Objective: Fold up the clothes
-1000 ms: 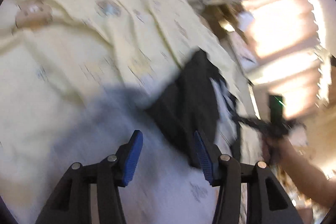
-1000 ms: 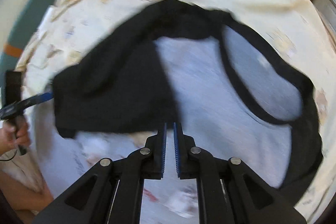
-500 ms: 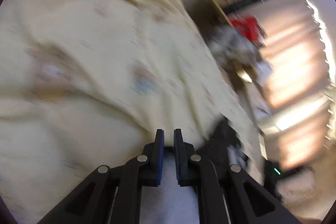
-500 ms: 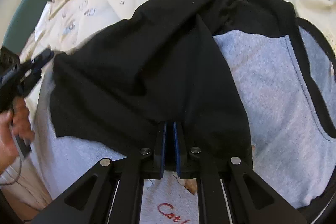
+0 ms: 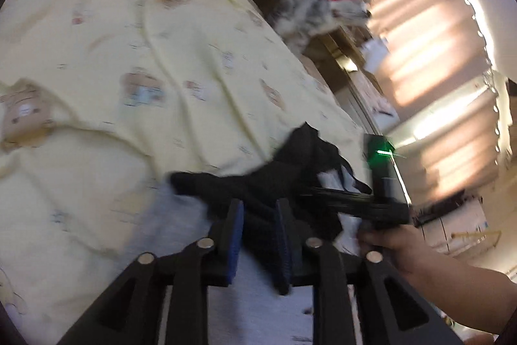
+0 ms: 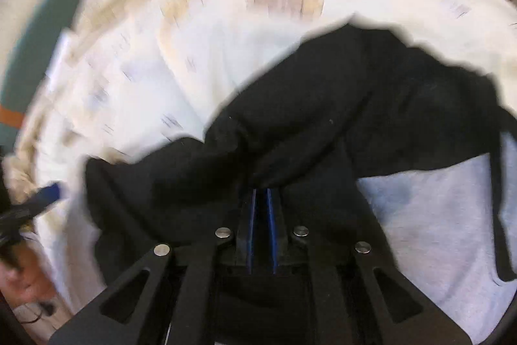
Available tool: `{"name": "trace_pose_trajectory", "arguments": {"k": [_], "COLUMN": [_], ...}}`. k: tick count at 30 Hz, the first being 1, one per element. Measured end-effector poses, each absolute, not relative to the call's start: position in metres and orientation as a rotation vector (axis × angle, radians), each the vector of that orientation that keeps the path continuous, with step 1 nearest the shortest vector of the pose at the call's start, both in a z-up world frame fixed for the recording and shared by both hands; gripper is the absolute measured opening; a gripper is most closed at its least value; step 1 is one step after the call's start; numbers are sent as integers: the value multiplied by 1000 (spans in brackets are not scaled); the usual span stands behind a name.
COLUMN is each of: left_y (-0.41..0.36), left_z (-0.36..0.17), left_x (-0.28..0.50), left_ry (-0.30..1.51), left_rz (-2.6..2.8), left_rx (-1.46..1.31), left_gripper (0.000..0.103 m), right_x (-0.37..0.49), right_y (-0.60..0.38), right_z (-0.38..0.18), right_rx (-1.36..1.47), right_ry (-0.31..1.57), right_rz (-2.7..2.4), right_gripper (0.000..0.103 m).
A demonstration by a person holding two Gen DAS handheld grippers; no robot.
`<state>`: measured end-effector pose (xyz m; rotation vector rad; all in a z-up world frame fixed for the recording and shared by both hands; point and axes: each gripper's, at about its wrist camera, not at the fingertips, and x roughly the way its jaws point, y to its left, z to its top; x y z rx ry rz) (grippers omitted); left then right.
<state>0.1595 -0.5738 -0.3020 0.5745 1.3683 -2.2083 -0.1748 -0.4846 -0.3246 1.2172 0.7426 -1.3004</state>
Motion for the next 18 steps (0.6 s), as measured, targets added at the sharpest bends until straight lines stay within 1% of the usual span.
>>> {"name": "trace_pose_trajectory", "arguments": {"k": [1,2,3,4,5,6,7,9,12,14,15,17,18], "left_y": [-573,-573,-573,-575,-576,-577,-579,-580,-579,-582,-584,-590,-594], "left_z": [-299,-298,-296,-295,-292,-290,-285,-276,-270,-270,-270,-273,-275], "left_x": [153,147,140,130,121,112,98,66,10,-19,-35,-63,-77], "left_ry": [1363,1349,1326,1289,1251,1213,1140,944,583,456,405,328,290], "left_rz": [-2218,-2235,-2249,-2260,-2286,-2316,-2359,-2442,-2511,-2526,-2534,-2533,-2530], "left_rx": [609,655,704,767,821,871,938,1087,1323,1396,1425,1487,1518], "left_gripper": [47,57,67,71,74,74,74,74,74,74,74,74,74], "right_x": [-174,-173,-181,-192,-202,-212,-223,-250,-289,-313,-324,-347,-361], "right_y": [-489,-494,-484,-470,-455,-441,-427,-394,-356,-349,-352,-357,-359], "right_z": [-326,-328,-319,-305,-292,-279,-266,-247,-232,-232,-234,-237,-246], "right_rx": [1218,1220,1199,1171,1143,1115,1087,1008,914,904,897,884,887], "right_ry": [738,734,723,709,696,683,669,726,868,934,962,1018,1045], "right_rz": [-1299,-1297,-1291,-1282,-1274,-1265,-1256,-1253,-1257,-1265,-1272,-1285,-1288], "right_gripper": [9,9,9,9,12,22,27,29,31,31,35,50,65]}}
